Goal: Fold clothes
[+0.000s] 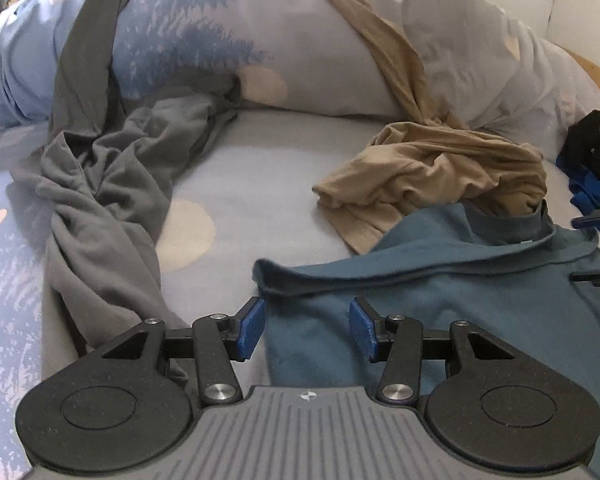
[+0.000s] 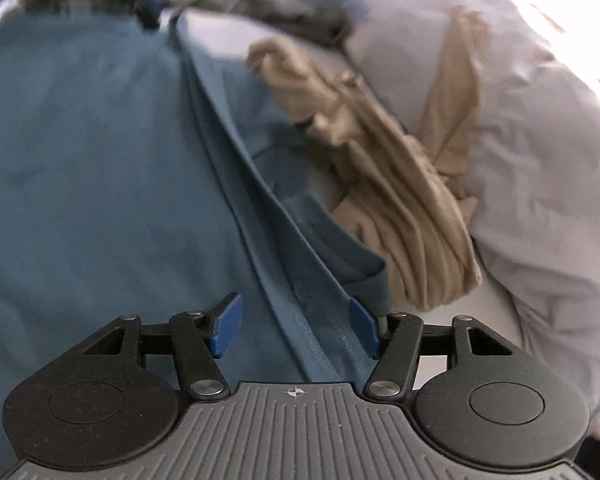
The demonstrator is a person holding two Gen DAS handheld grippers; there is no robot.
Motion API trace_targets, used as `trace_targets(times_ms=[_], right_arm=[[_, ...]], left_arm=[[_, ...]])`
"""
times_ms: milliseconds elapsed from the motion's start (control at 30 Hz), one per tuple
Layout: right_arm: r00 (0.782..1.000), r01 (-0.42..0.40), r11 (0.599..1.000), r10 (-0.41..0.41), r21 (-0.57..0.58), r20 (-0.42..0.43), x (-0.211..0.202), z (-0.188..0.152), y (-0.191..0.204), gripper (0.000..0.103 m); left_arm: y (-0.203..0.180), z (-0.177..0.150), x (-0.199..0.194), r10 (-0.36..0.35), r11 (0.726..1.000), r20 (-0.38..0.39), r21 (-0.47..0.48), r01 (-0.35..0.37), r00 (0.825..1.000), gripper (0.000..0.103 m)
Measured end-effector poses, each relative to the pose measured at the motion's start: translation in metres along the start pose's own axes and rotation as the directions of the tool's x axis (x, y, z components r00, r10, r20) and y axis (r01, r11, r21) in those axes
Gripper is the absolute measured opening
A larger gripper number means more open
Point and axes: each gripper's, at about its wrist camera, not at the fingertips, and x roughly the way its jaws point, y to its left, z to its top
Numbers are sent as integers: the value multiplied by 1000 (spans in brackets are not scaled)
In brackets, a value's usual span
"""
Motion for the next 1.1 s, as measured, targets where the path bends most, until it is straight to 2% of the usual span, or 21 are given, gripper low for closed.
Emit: trace_targets(times_ms=[100,233,333,467,533,633,700,767,833,967,1033,1100], right_arm=[[999,38,998,-40,-42,-35,11,2,-7,62],[984,176,983,-175,56,-23,14,-2,-22,62],[961,275,953,-274,130,-22,16,-6,-34,62],[918,391,891,-395,232,-32,18,-11,-50,62],[918,383,866,-396,322,-28,10,-22,-60,63],[926,358,837,-374,413,-45,-1,-45,-72,64],[943,314,820,-329,478,-53,-8,-65,-80,64],[953,268,779,-300,567,-38,-20,-86,-87,64],[961,224,728,-275,648,-24,-32,-105,-93,65],[972,163,621,-236,767,-16,-44,-148,-99,65],[977,131,549,-213,825,-13,-54,-174,-103,65],[984,72,451,-179,889,11,-57,-200,-108,65]], left_arm=[[9,2,6,6,1000,-13,-11,-6,1000,54],[14,5,18,41,999,-42,11,-40,998,54],[15,9,29,47,999,-36,8,-47,998,54],[18,17,36,67,996,29,-65,-65,997,54],[20,18,37,83,991,47,-106,-78,995,55],[17,17,41,102,992,39,-83,-99,994,55],[17,17,41,78,996,34,-51,-76,996,58],[18,15,42,38,999,23,-22,-37,999,63],[16,15,44,8,1000,4,13,-8,1000,64],[16,21,53,18,1000,-5,15,-18,1000,64],[17,25,57,27,1000,-2,-3,-27,1000,64],[15,28,60,30,999,4,-11,-30,1000,62]])
